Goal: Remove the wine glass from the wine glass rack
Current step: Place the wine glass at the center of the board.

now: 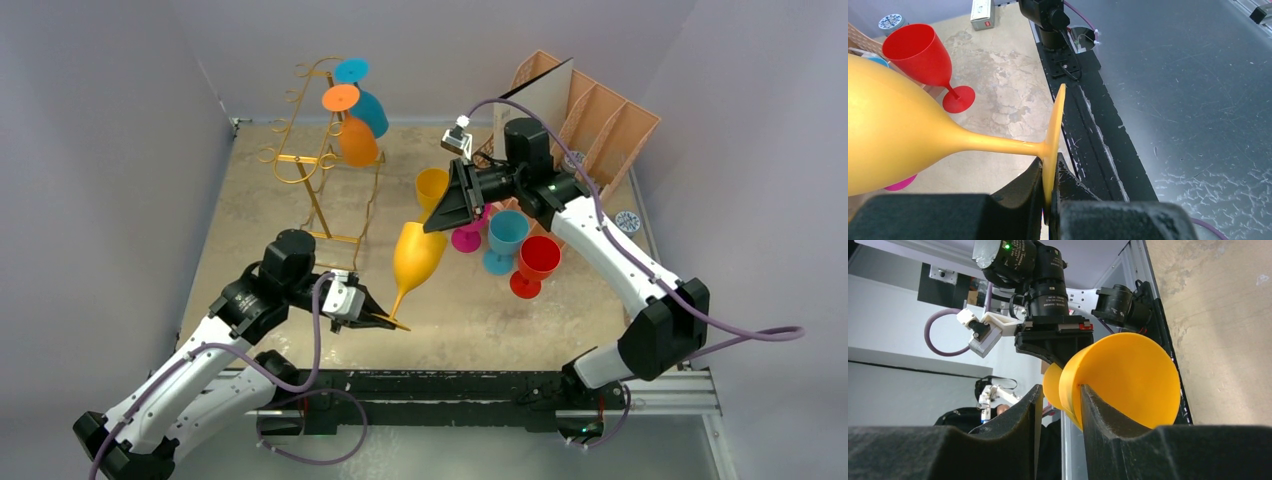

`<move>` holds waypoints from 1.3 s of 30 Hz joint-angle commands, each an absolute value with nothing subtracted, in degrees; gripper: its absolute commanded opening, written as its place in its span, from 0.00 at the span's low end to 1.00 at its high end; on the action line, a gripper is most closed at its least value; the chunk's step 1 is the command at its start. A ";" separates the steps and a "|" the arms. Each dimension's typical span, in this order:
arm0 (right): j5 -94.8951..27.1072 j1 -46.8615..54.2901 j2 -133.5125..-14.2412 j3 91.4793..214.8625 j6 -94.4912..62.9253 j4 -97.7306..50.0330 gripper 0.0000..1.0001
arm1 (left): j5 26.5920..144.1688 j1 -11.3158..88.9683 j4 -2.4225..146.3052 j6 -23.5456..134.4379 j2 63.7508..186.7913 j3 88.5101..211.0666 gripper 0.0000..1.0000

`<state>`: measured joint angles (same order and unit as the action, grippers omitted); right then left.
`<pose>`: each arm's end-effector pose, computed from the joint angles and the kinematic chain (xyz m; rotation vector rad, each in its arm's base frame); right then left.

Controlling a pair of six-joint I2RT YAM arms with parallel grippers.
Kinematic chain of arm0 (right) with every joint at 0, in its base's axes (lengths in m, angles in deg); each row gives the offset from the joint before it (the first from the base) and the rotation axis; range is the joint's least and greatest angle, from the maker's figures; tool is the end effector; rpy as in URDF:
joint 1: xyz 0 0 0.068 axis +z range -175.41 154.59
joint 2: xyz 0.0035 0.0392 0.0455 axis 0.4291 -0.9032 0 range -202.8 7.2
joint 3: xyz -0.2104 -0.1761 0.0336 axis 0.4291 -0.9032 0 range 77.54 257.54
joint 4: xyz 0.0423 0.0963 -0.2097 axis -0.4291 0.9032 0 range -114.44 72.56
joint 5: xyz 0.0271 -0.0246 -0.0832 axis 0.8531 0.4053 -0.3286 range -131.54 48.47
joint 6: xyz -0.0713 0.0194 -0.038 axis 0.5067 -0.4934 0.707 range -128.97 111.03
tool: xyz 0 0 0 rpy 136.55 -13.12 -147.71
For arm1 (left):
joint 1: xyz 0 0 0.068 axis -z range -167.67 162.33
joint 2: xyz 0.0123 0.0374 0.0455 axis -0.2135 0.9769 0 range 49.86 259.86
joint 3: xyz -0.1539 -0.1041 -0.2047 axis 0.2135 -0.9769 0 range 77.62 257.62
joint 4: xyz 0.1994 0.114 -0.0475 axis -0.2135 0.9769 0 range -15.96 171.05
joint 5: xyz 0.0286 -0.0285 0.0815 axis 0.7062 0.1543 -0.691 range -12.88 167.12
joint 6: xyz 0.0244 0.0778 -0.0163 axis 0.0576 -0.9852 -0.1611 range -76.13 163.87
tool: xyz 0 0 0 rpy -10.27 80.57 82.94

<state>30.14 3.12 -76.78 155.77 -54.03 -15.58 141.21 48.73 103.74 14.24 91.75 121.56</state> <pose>0.2365 0.2071 0.3934 -0.7660 2.0062 1.9523 0.0643 -0.1287 0.3109 1.5739 1.1536 -1.2057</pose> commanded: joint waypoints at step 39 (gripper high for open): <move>36.78 5.61 -70.84 150.38 -52.79 -23.04 0.00 | 141.99 48.73 101.34 15.14 92.19 124.49 0.30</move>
<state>36.09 4.59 -72.52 150.86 -55.45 -23.34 142.74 48.88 103.76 14.72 93.00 122.42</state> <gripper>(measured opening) 0.012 0.259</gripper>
